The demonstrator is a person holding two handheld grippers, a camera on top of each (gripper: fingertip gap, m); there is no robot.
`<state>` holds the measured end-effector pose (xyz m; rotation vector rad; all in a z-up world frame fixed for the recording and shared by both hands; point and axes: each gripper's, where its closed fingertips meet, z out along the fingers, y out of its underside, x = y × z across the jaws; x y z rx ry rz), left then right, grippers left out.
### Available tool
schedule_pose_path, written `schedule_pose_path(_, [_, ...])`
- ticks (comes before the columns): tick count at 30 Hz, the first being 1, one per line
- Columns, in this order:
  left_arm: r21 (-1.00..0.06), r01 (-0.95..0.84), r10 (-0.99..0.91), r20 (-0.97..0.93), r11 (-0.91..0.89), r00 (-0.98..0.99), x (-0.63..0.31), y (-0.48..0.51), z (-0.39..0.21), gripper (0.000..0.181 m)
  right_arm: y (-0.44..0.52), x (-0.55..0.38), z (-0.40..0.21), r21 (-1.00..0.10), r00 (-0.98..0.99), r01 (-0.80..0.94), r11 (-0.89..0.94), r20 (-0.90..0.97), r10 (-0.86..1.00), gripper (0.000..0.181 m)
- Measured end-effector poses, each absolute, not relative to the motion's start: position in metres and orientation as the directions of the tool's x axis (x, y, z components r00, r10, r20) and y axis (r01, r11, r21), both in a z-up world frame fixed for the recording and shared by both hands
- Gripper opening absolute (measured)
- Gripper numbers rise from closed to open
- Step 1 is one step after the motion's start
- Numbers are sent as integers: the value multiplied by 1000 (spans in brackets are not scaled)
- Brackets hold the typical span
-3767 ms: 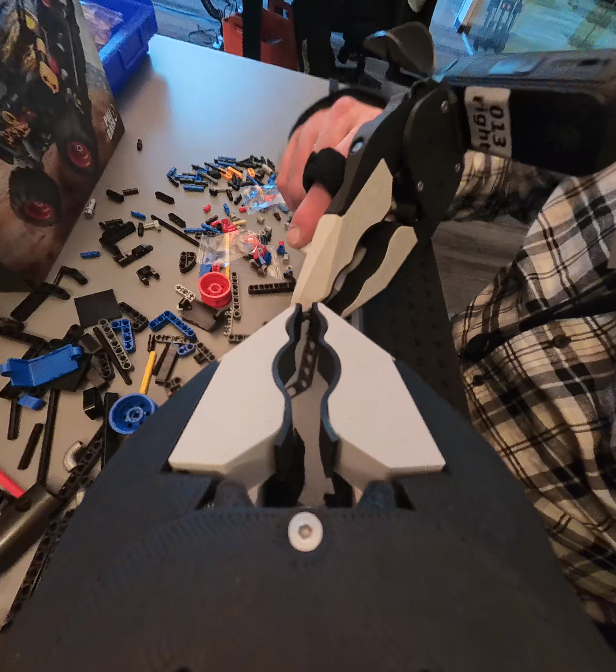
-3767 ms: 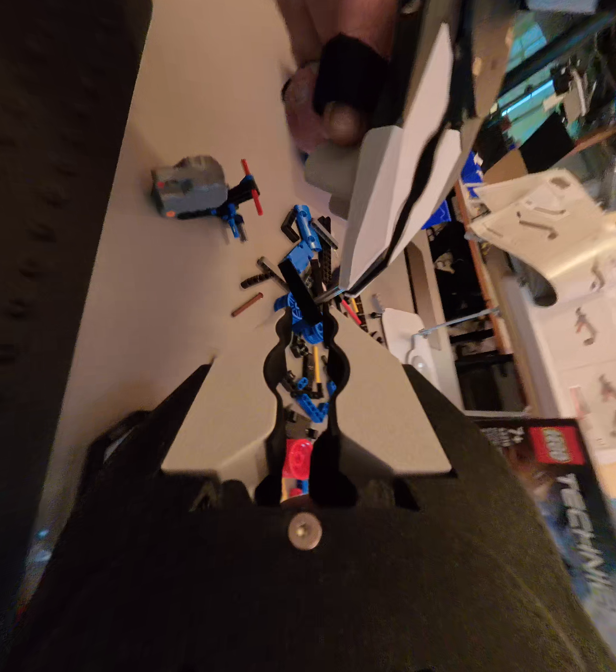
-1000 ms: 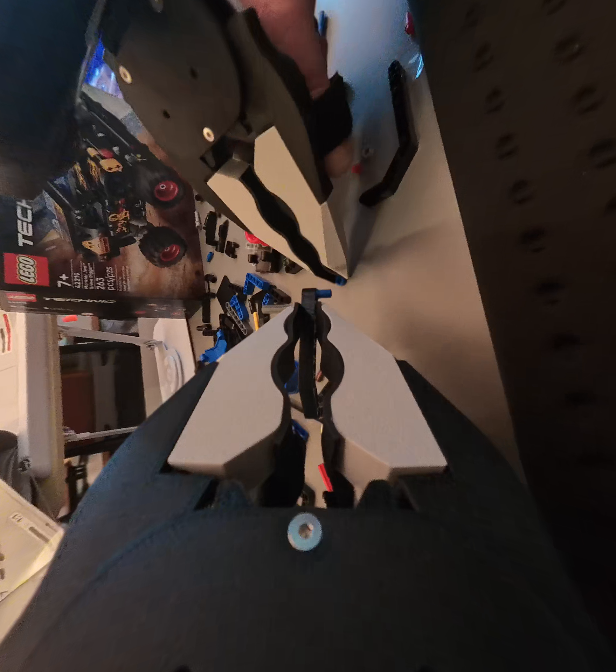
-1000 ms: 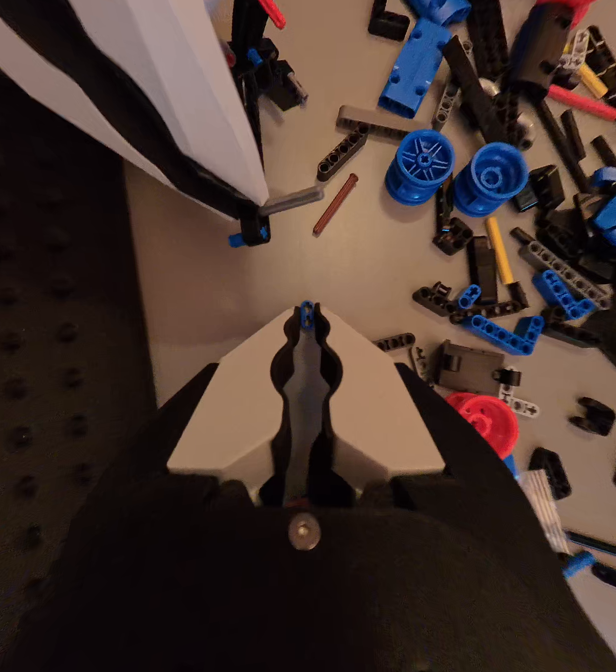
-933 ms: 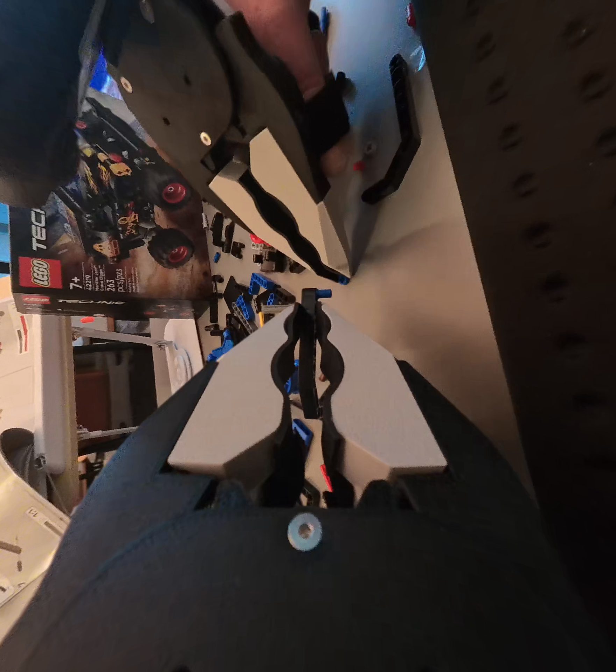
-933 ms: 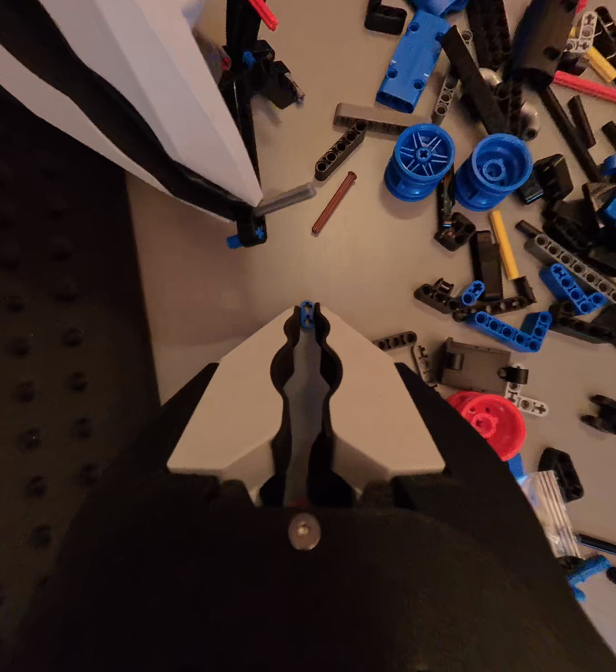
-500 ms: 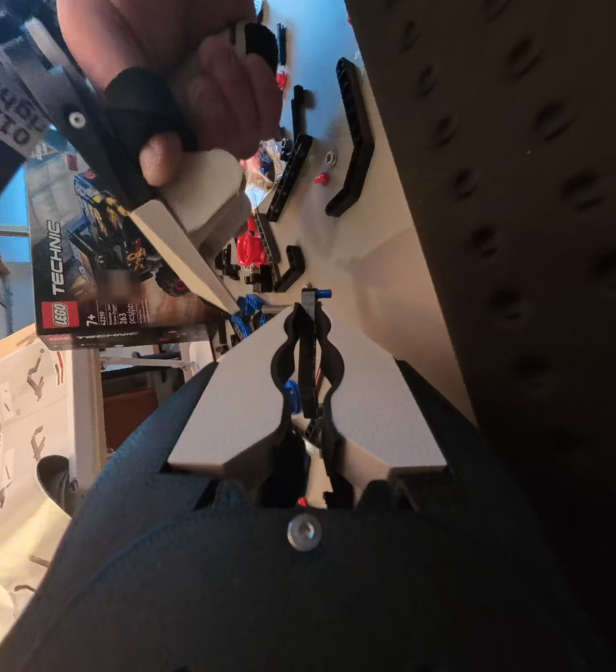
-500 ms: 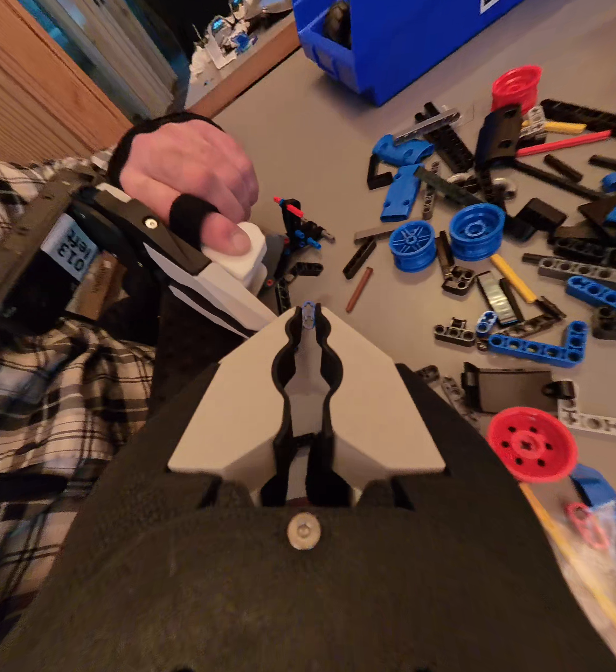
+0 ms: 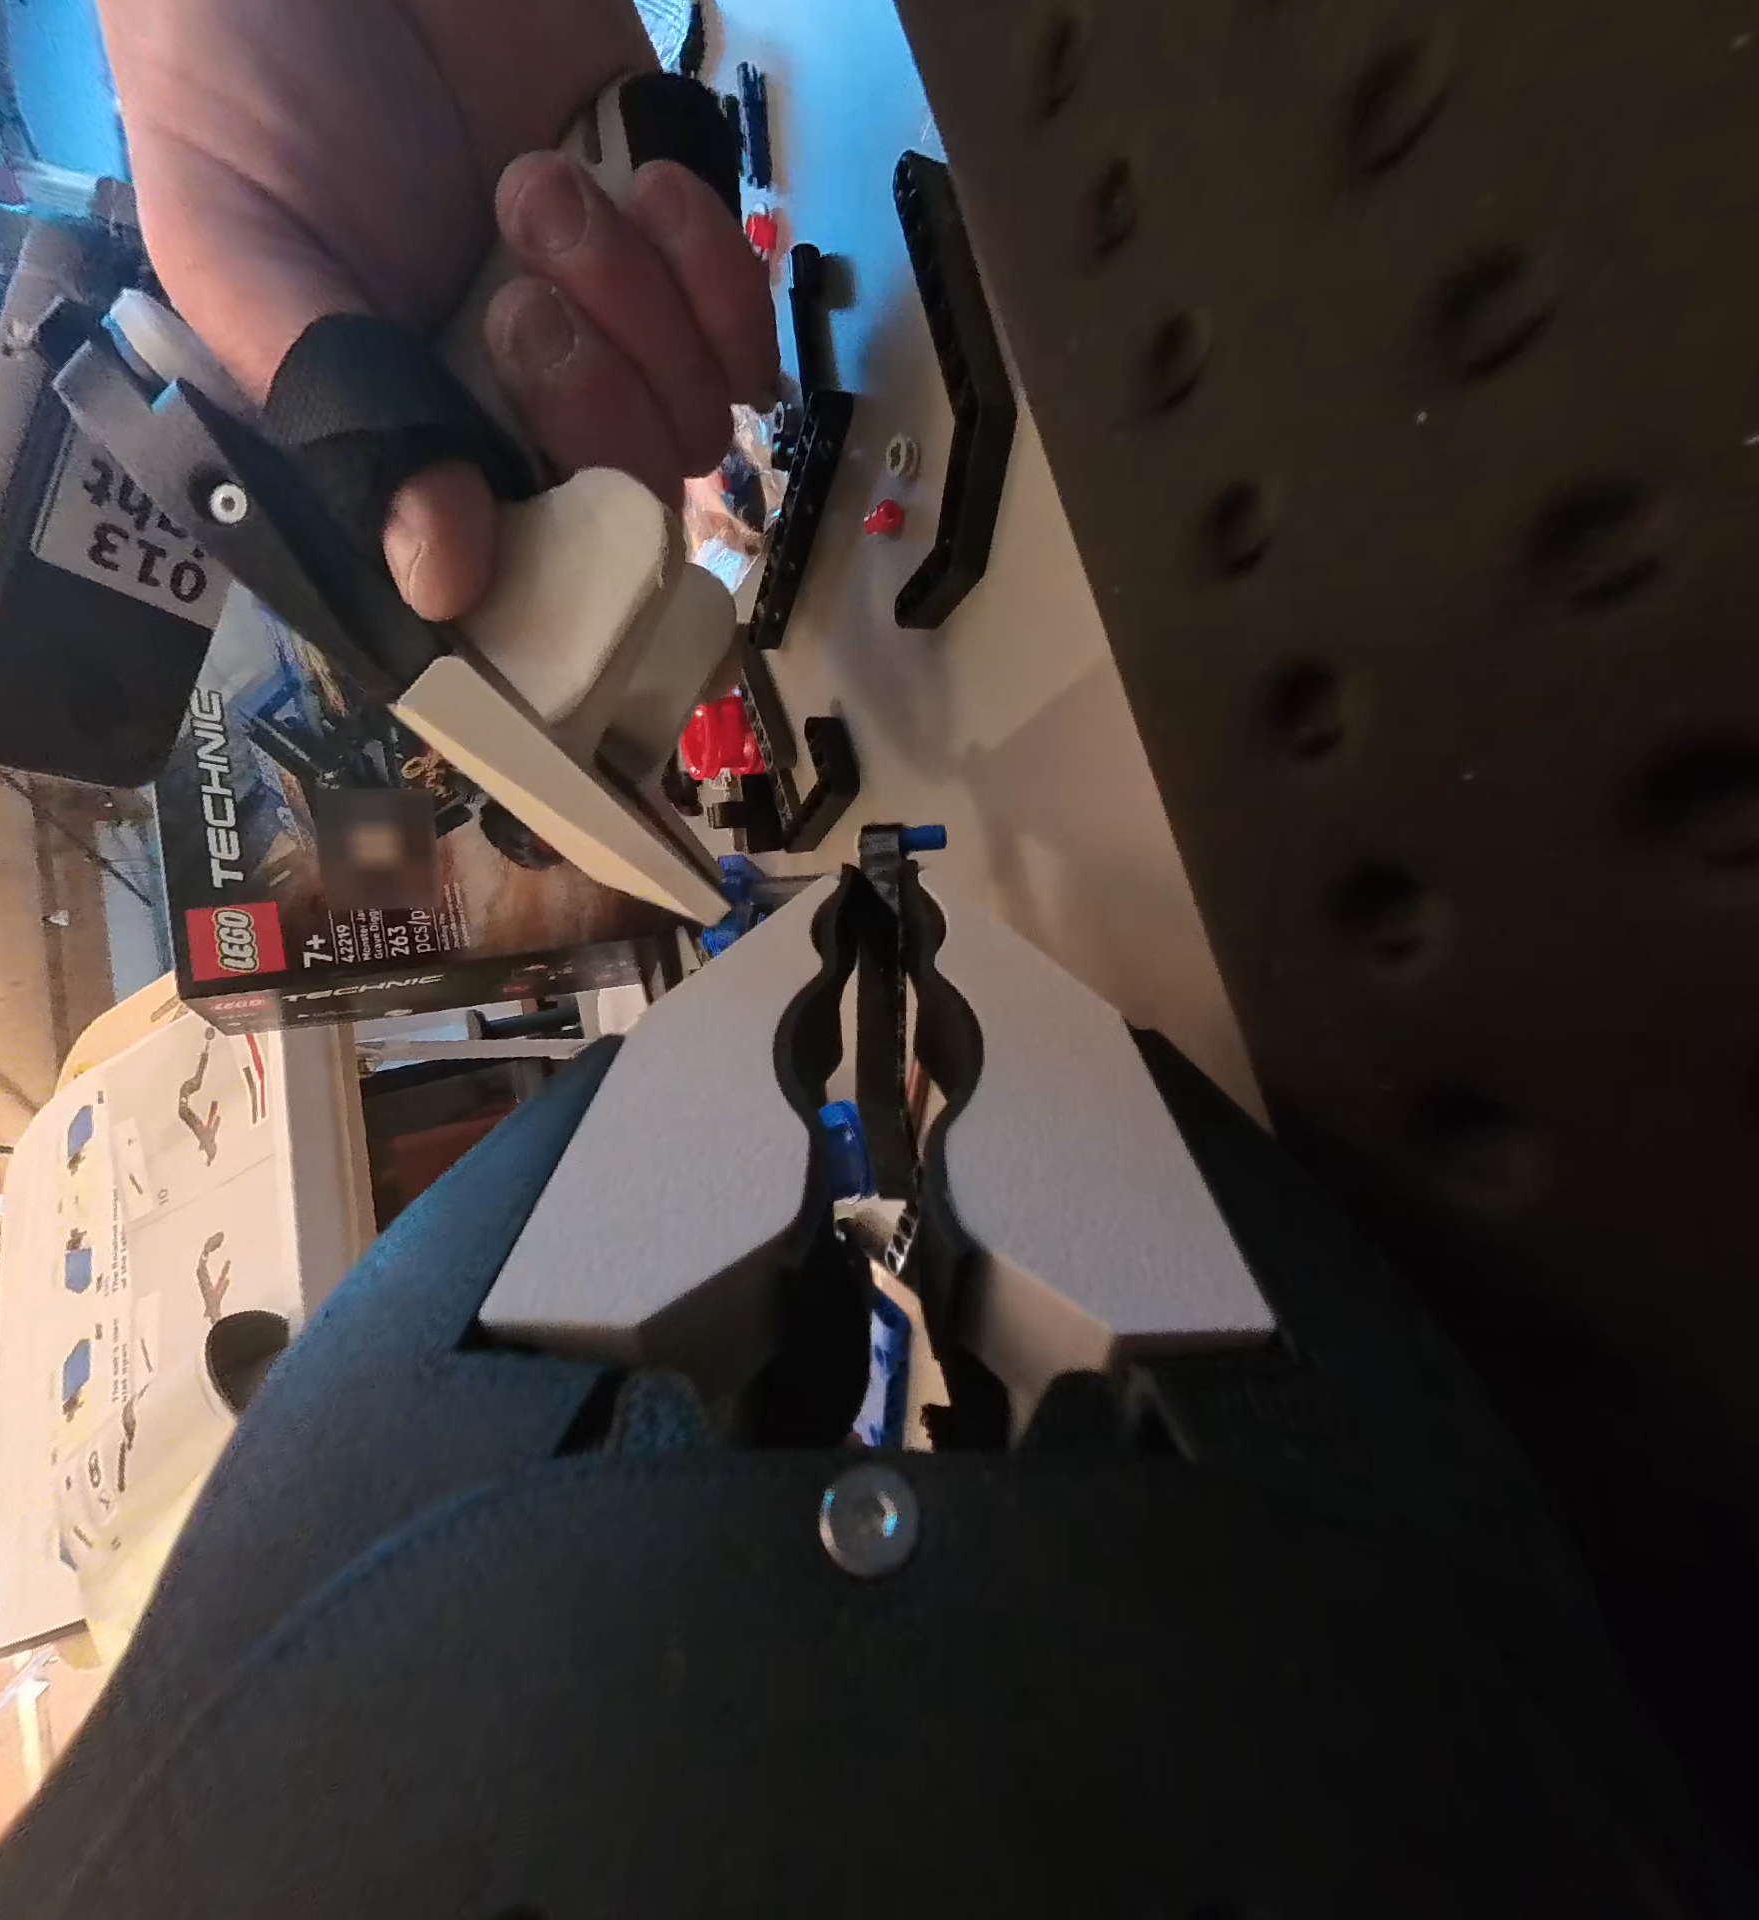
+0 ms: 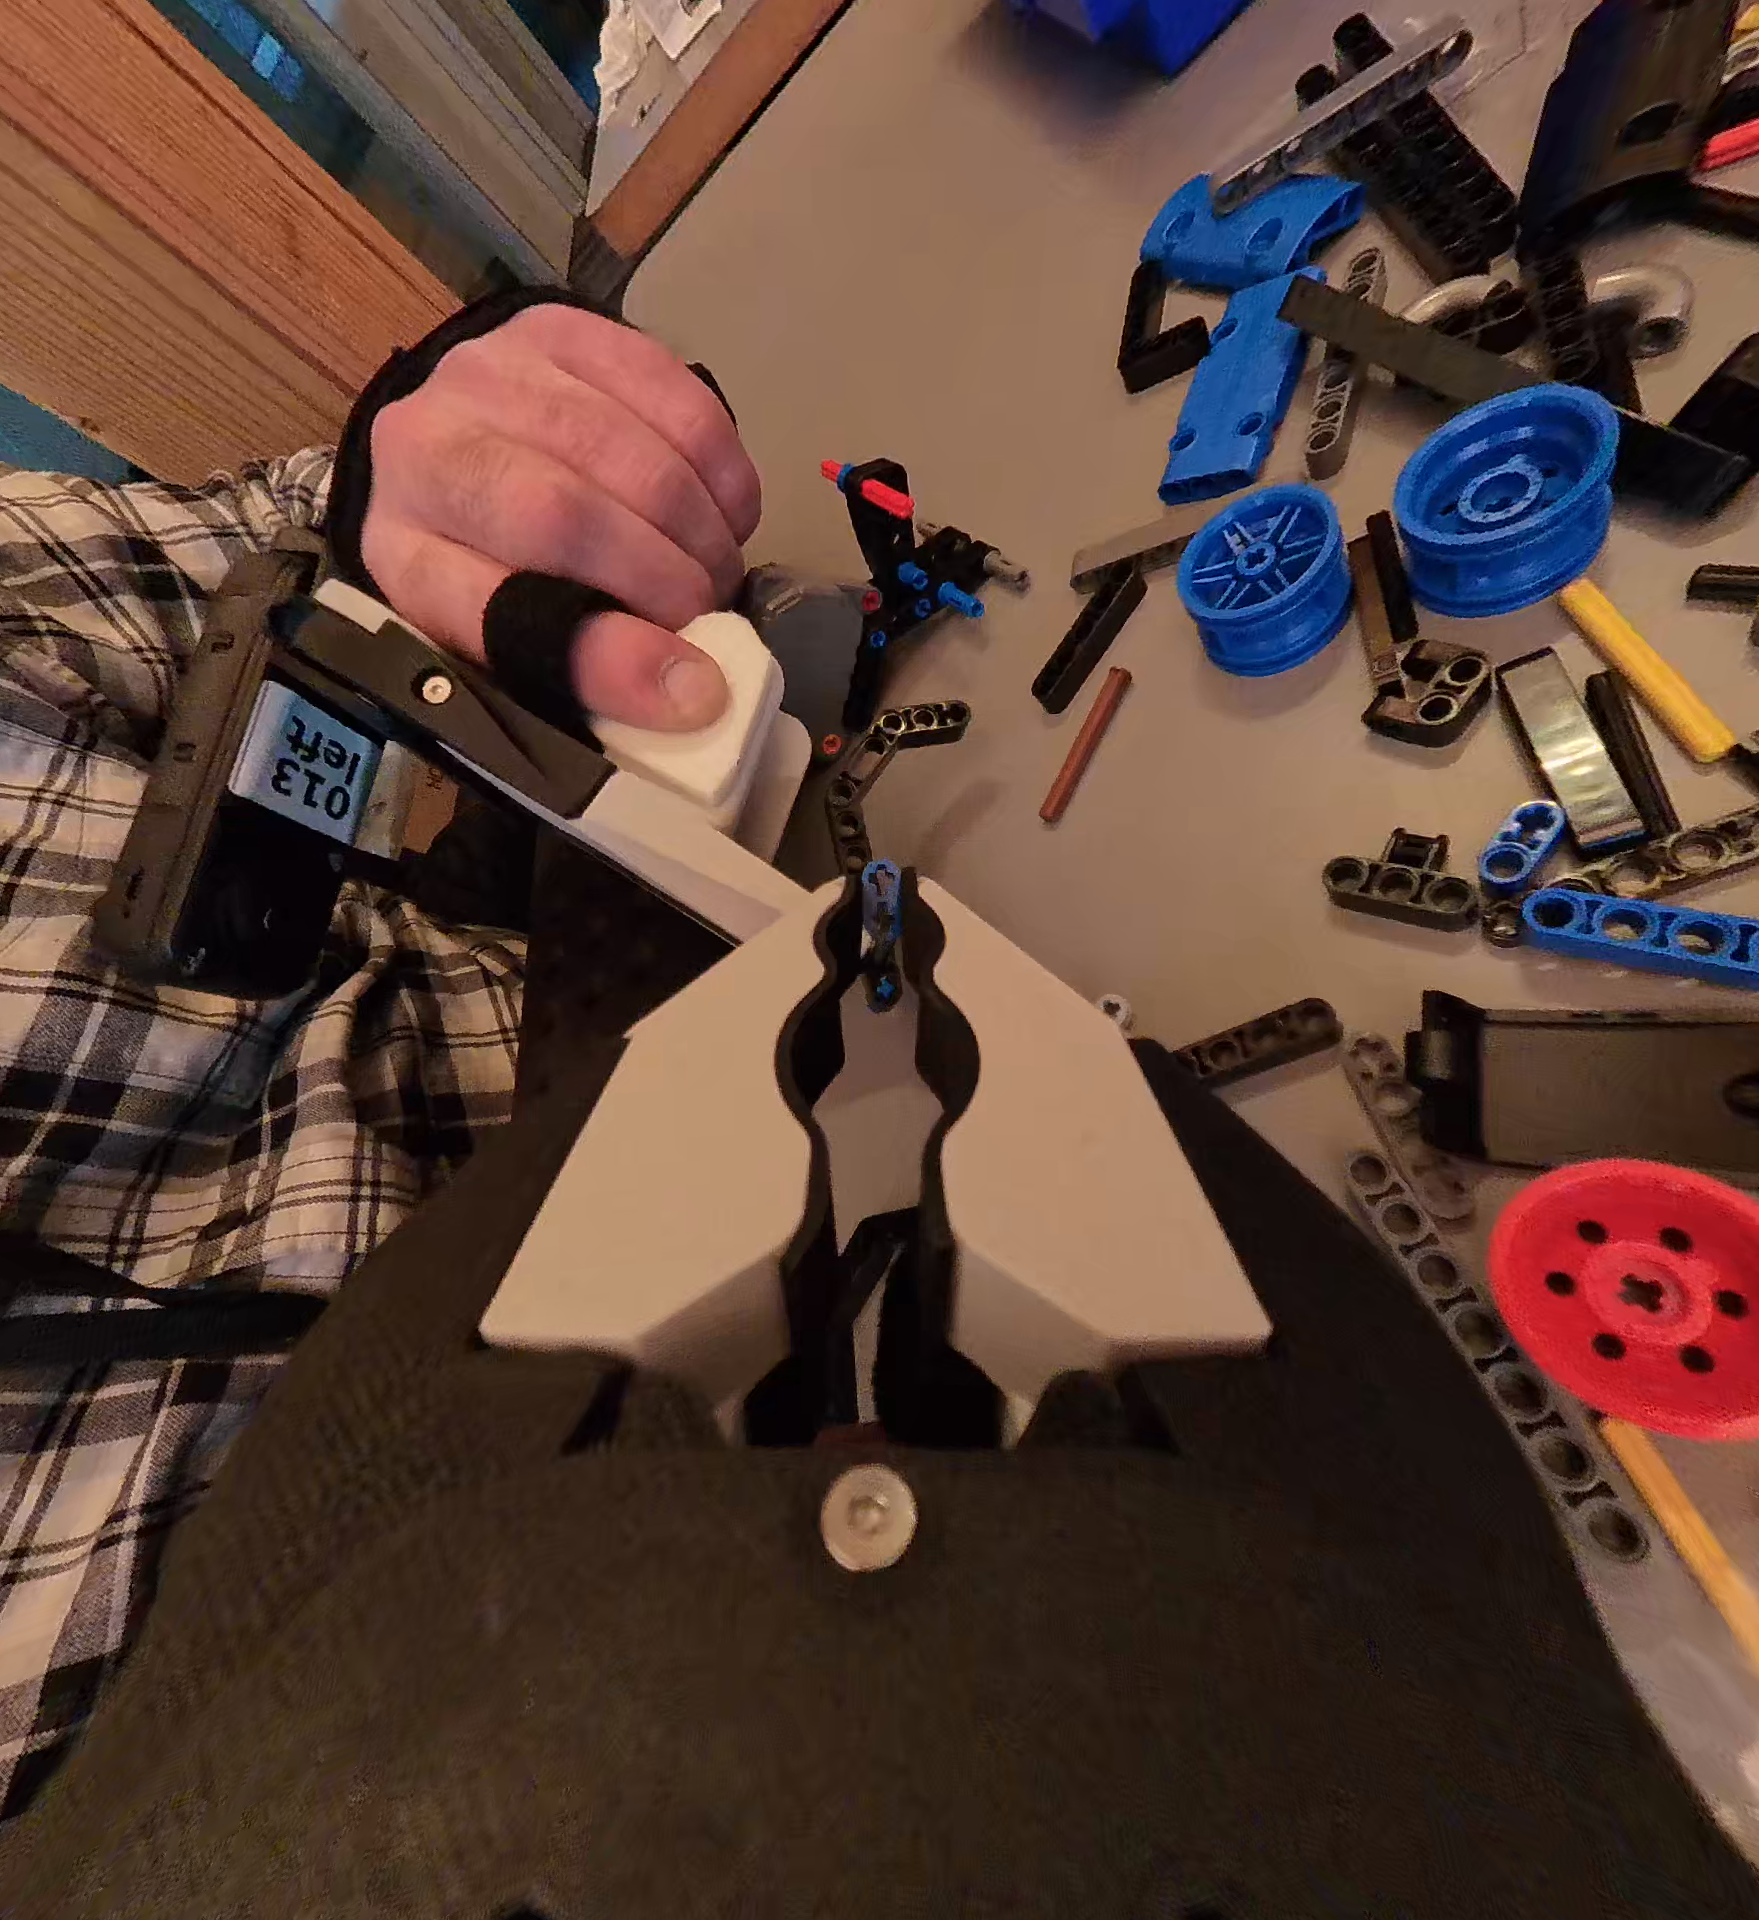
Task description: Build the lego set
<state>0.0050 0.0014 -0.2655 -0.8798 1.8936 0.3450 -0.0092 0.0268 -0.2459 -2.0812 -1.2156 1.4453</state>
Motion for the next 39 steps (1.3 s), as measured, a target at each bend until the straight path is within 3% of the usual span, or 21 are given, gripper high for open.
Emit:
schedule_pose_path(26, [-58,-673,-349,-886,738,-306,7,-7,-276,5,15,-7,-254,-636,54,514,-576,-646,762,5])
schedule_pose_path(39, [-87,-689,-363,-893,719,-266,8,-4,-274,5,16,-5,-250,-713,78,474,-517,-550,831,5])
